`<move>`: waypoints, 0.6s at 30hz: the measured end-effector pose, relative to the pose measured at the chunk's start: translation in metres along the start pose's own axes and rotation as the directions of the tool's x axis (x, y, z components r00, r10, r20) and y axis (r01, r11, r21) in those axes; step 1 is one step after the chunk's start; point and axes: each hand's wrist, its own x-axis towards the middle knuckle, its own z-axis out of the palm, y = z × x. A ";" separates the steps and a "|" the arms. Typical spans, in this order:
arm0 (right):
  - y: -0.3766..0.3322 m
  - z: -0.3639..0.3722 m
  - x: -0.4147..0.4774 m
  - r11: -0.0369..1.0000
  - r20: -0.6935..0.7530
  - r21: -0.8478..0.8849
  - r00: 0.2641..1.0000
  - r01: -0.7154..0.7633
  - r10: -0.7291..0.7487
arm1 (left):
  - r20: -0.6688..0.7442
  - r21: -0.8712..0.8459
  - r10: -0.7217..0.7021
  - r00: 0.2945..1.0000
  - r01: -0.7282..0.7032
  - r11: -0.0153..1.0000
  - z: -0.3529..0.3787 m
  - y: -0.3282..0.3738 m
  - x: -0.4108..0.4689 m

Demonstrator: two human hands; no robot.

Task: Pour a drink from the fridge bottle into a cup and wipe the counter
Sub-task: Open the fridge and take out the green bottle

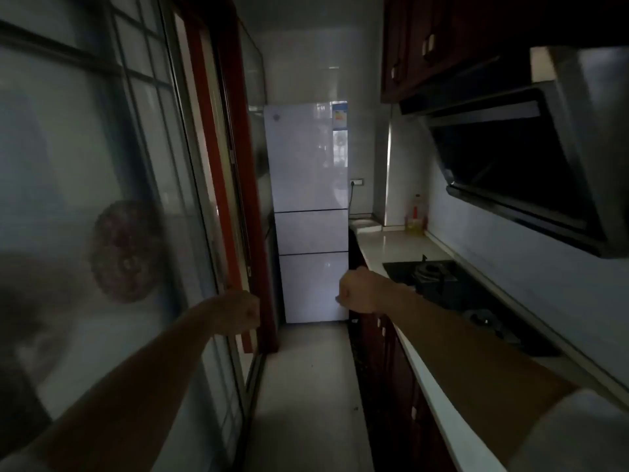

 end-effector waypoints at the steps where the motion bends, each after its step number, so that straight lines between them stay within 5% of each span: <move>1: 0.008 0.001 0.014 0.999 0.009 0.031 1.000 0.005 -0.006 | 0.004 -0.003 0.004 1.000 -0.004 1.000 0.000 -0.003 0.015; 11: 0.060 0.006 0.162 1.000 0.077 0.014 0.997 -0.007 0.006 | 0.006 0.066 -0.042 0.999 0.042 0.997 -0.023 -0.065 0.149; 18: 0.080 -0.005 0.292 0.989 0.076 -0.150 0.997 0.012 0.000 | 0.023 0.170 -0.024 0.999 0.020 0.985 -0.045 -0.128 0.280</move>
